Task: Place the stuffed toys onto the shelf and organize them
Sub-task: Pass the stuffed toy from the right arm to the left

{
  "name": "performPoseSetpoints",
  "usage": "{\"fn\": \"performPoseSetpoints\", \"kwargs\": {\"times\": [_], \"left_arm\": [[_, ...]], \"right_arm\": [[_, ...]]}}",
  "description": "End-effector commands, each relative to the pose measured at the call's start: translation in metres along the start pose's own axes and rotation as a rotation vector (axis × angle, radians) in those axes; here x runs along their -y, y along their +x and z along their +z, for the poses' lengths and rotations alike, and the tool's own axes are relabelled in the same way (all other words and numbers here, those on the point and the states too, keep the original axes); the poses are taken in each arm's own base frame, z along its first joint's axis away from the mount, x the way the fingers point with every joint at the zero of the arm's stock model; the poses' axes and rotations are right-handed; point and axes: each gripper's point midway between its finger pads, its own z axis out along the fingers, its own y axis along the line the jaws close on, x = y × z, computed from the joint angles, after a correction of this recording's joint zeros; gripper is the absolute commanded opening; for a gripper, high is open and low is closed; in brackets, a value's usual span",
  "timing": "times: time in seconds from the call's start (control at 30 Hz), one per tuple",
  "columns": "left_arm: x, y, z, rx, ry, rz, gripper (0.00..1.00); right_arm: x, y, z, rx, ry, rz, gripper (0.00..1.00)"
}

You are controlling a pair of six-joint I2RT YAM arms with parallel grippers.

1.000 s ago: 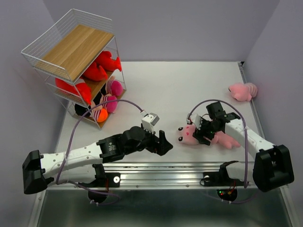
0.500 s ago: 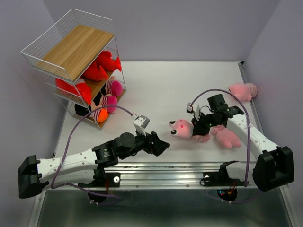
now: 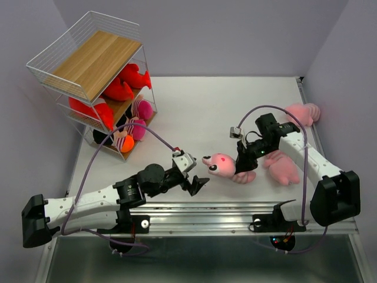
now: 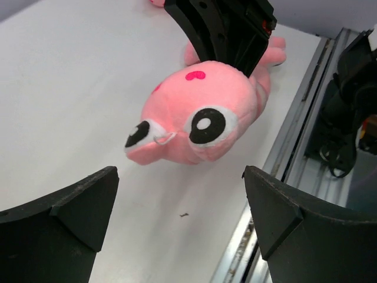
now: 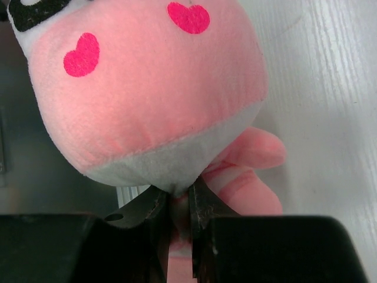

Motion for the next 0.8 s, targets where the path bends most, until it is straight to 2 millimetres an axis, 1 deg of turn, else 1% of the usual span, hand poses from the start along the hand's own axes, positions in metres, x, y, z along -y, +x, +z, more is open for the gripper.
{"fn": "performPoseSetpoints", "kwargs": {"times": [0.0,0.03,0.1,0.17,0.23,0.27,0.4,0.43,0.47,0.5,0.53,0.57,0.63,0.67,0.73,0.77], "left_arm": [[-0.002,-0.039,0.002,0.107,0.029,0.294,0.99],[0.000,-0.038,0.004,0.102,0.048,0.349,0.99],[0.008,-0.038,0.012,0.092,0.092,0.392,0.99],[0.009,-0.042,0.019,0.089,0.094,0.428,0.99],[0.009,-0.046,0.030,0.084,0.093,0.451,0.99],[0.010,-0.046,0.038,0.075,0.095,0.474,0.99],[0.013,-0.048,0.055,0.063,0.098,0.508,0.97],[0.020,-0.048,0.058,0.070,0.137,0.513,0.96],[0.025,-0.044,0.063,0.058,0.167,0.520,0.93],[0.028,-0.044,0.064,0.057,0.182,0.521,0.91],[0.031,-0.042,0.066,0.055,0.195,0.518,0.86],[0.033,-0.040,0.068,0.049,0.210,0.515,0.83],[0.040,-0.035,0.071,0.040,0.243,0.499,0.74],[0.042,-0.034,0.071,0.037,0.252,0.492,0.62],[0.048,-0.031,0.071,0.034,0.281,0.458,0.46],[0.049,-0.030,0.070,0.032,0.290,0.446,0.28]], "right_arm": [[-0.015,-0.011,-0.009,0.025,-0.023,-0.070,0.07],[-0.014,-0.009,-0.009,0.021,-0.018,-0.073,0.07],[-0.016,-0.006,-0.006,0.009,-0.023,-0.080,0.07],[-0.018,-0.005,-0.005,0.005,-0.031,-0.087,0.07],[-0.021,-0.004,-0.003,-0.001,-0.041,-0.095,0.07],[-0.023,-0.005,-0.001,-0.005,-0.052,-0.102,0.07],[-0.029,-0.004,0.003,-0.013,-0.079,-0.120,0.07],[-0.032,-0.005,0.004,-0.014,-0.094,-0.129,0.07],[-0.035,-0.006,0.004,-0.006,-0.111,-0.137,0.07],[-0.037,-0.007,0.004,0.000,-0.123,-0.141,0.07],[-0.041,-0.009,0.004,0.002,-0.138,-0.157,0.07],[-0.044,-0.009,0.003,0.002,-0.152,-0.152,0.07],[-0.046,-0.011,0.003,0.010,-0.163,-0.165,0.07],[-0.047,-0.012,0.002,0.009,-0.164,-0.164,0.07],[-0.047,-0.013,0.002,0.011,-0.170,-0.169,0.07],[-0.048,-0.013,0.002,0.010,-0.176,-0.166,0.07]]}}
